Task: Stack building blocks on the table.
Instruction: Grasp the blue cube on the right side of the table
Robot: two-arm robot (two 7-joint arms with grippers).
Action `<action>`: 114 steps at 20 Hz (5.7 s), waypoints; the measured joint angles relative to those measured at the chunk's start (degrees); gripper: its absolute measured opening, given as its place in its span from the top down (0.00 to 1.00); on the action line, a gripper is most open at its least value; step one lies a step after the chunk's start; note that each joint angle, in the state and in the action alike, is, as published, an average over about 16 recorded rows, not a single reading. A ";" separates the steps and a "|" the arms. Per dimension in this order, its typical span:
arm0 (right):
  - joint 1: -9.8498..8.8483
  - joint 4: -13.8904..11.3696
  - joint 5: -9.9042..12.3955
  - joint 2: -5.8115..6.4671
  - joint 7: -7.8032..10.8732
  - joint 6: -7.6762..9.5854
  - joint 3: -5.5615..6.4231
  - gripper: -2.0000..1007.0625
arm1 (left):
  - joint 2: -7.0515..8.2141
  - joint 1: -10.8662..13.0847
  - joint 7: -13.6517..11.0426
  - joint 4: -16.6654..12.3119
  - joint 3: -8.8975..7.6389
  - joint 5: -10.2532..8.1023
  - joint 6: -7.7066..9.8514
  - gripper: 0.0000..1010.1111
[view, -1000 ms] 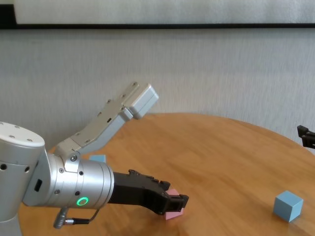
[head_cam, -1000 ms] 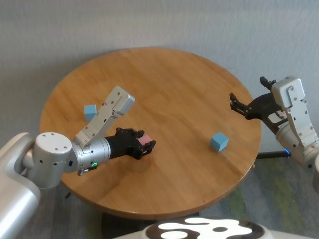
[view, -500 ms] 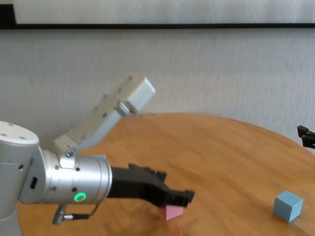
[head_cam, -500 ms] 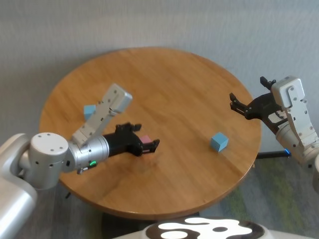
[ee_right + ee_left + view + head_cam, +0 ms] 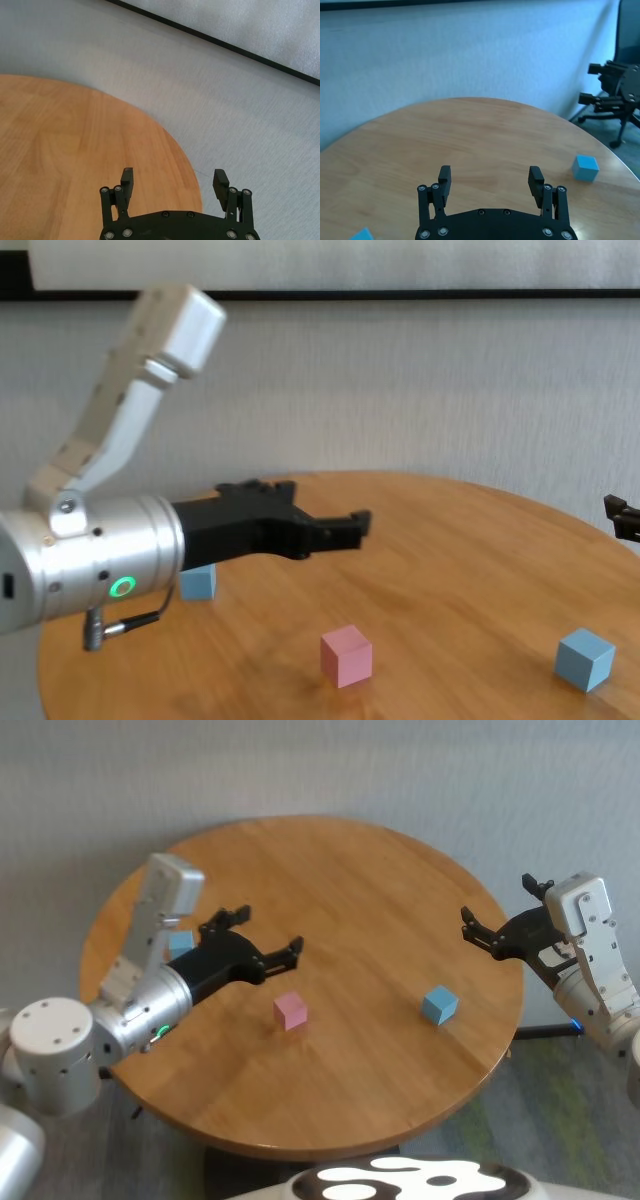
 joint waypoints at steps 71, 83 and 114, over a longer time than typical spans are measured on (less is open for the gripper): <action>-4.14 -8.39 8.04 3.15 5.90 13.47 3.52 0.00 | -3.33 1.71 -2.66 7.61 -5.66 -1.59 -12.88 0.01; -6.76 -12.45 11.48 6.69 14.02 21.83 4.74 0.00 | -3.35 1.62 -3.14 7.67 -5.63 -1.71 -12.83 0.01; -2.00 -4.10 5.85 0.33 19.95 25.08 2.37 0.00 | -3.35 1.55 -3.36 7.73 -5.59 -1.80 -12.81 0.01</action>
